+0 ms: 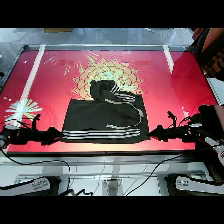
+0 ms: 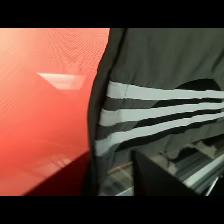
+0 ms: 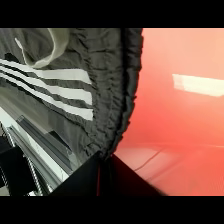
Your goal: Fold the clothes and pants, and hang the long-sleeved shirts on hangers.
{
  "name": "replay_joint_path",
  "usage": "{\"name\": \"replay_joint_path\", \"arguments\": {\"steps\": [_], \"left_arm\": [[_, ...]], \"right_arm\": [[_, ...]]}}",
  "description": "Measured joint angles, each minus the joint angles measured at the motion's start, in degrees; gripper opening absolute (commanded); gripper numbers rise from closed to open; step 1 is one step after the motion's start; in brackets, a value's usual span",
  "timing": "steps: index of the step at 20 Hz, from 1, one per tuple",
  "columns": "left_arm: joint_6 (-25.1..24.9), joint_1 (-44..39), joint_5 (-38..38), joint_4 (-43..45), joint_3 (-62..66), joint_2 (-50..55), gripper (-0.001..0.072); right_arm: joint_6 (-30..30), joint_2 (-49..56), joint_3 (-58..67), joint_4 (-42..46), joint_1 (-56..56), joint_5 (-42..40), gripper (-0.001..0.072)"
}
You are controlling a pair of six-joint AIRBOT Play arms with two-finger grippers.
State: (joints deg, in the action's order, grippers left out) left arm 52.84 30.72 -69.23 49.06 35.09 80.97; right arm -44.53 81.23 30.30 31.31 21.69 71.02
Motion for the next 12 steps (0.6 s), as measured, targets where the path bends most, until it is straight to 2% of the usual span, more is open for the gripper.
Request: {"name": "replay_joint_path", "arguments": {"steps": [5, 7, 12], "left_arm": [[-0.8, -2.3, 0.1, 0.0, 0.7, 0.4, 0.0008], [-1.7, -2.5, -2.2, -1.4, 2.9, -1.4, 0.0008], [-2.5, -2.8, -7.0, -10.0, 12.4, -13.9, 0.0008]], "right_arm": [[1.6, -2.4, 1.4, 0.0, 0.0, 2.8, 0.0024], [1.6, -5.7, 2.7, 0.1, -0.1, 3.7, 0.0024], [-3.0, -18.8, 10.0, -0.8, -4.6, 4.2, 0.0025]]}}
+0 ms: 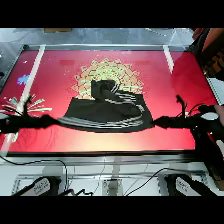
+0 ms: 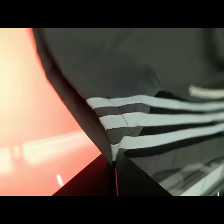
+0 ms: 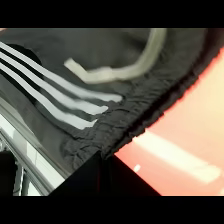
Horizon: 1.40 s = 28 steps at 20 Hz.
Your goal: Fold the clothes and pants, and hang the long-sleeved shirts on hangers.
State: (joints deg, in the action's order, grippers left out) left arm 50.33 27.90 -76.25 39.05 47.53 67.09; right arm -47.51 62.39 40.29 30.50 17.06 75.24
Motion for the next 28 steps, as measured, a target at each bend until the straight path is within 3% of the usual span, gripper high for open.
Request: {"name": "replay_joint_path", "arguments": {"steps": [5, 13, 17, 21, 25, 28], "left_arm": [[-0.2, 0.0, 3.9, -9.2, 13.3, -18.4, 0.0009], [-0.3, 0.0, 39.5, -12.8, 20.3, -46.0, 0.0009], [-0.3, 0.0, 48.4, -11.0, 20.6, -50.3, 0.0008], [-0.2, 0.0, 41.2, -9.9, 20.3, -44.7, 0.0008], [-0.2, -1.0, 22.9, -8.3, 20.2, -29.8, 0.0006], [-0.2, -6.2, 16.5, -2.7, 20.2, -17.0, 0.0006]], "right_arm": [[-7.5, -13.6, 15.1, -2.6, -10.6, -6.4, 0.0025], [-18.0, -25.3, 34.7, -4.1, -25.3, -18.0, 0.0024], [-20.9, -24.4, 36.9, -2.8, -31.1, -21.7, 0.0025], [-22.7, -18.6, 37.5, 2.9, -33.1, -23.8, 0.0025], [-29.5, -8.0, 37.6, 17.2, -33.7, -24.8, 0.0025], [-33.9, 1.7, 37.7, 28.2, -33.7, -25.9, 0.0025]]}}
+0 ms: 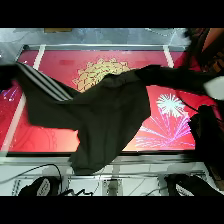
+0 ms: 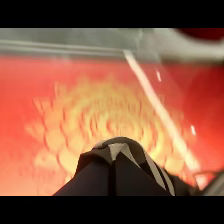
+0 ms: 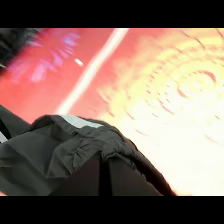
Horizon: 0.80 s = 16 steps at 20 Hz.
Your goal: Fold the clothes and pants, and hang the long-sleeved shirts on hangers.
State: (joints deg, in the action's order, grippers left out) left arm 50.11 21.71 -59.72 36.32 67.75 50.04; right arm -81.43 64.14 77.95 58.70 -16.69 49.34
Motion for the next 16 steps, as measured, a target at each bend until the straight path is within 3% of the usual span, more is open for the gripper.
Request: {"name": "replay_joint_path", "arguments": {"steps": [4, 9, 12, 16], "left_arm": [[1.7, -11.0, 2.5, 6.1, 0.0, 12.3, 0.0005], [7.1, -20.7, 6.7, 12.6, 0.0, 16.9, 0.0007], [13.6, -22.7, 0.0, 16.0, 0.0, 17.2, 0.0007], [21.3, -25.3, -14.8, 17.8, -0.1, 17.5, 0.0008]], "right_arm": [[-3.3, 10.4, 0.0, 7.1, 0.8, -3.2, 0.0025], [-4.7, 14.8, 0.1, 10.1, 8.1, -4.4, 0.0025], [-4.8, 15.5, 0.1, 10.8, 14.8, 2.1, 0.0025], [-0.9, 15.8, 0.1, 11.7, 20.8, 16.3, 0.0025]]}}
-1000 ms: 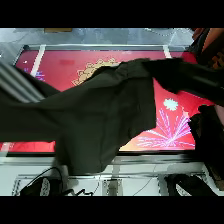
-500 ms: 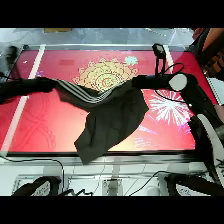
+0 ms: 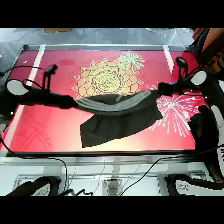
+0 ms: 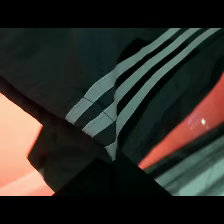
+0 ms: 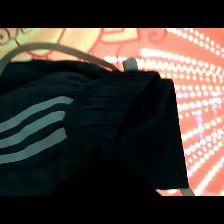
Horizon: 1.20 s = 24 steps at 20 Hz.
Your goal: Fold the clothes and pants, and hang the long-sleeved shirts on hangers.
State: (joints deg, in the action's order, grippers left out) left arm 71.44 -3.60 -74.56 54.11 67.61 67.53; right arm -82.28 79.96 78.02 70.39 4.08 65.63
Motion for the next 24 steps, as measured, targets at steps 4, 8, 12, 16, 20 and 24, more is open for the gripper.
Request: {"name": "replay_joint_path", "arguments": {"steps": [4, 8, 12, 16, 20, 24], "left_arm": [[6.1, -4.4, -8.8, 1.8, -3.8, 0.1, 0.0008], [9.0, -9.4, -10.5, 2.7, -11.1, 0.7, 0.0009], [9.2, -12.4, -3.2, 4.8, -17.0, 2.3, 0.0521], [9.3, -13.2, 1.9, 5.5, -19.0, 3.8, 0.0695], [9.2, -13.4, 4.3, 5.8, -19.6, 4.4, 0.0694], [9.2, -13.5, 6.3, 5.9, -19.7, 4.5, 0.0694]], "right_arm": [[4.2, 1.2, 0.0, 2.7, 2.0, 9.9, 0.0025], [5.6, 4.6, -0.2, 5.8, 2.5, 18.9, 0.0026], [6.2, 7.3, -2.1, 7.4, 2.6, 20.0, 0.0598], [6.3, 8.2, -2.8, 8.0, 2.9, 14.7, 0.0599], [5.1, 9.5, -2.7, 8.2, 3.9, 8.0, 0.0601], [4.4, 14.0, 0.1, 5.2, 7.0, 7.1, 0.0603]]}}
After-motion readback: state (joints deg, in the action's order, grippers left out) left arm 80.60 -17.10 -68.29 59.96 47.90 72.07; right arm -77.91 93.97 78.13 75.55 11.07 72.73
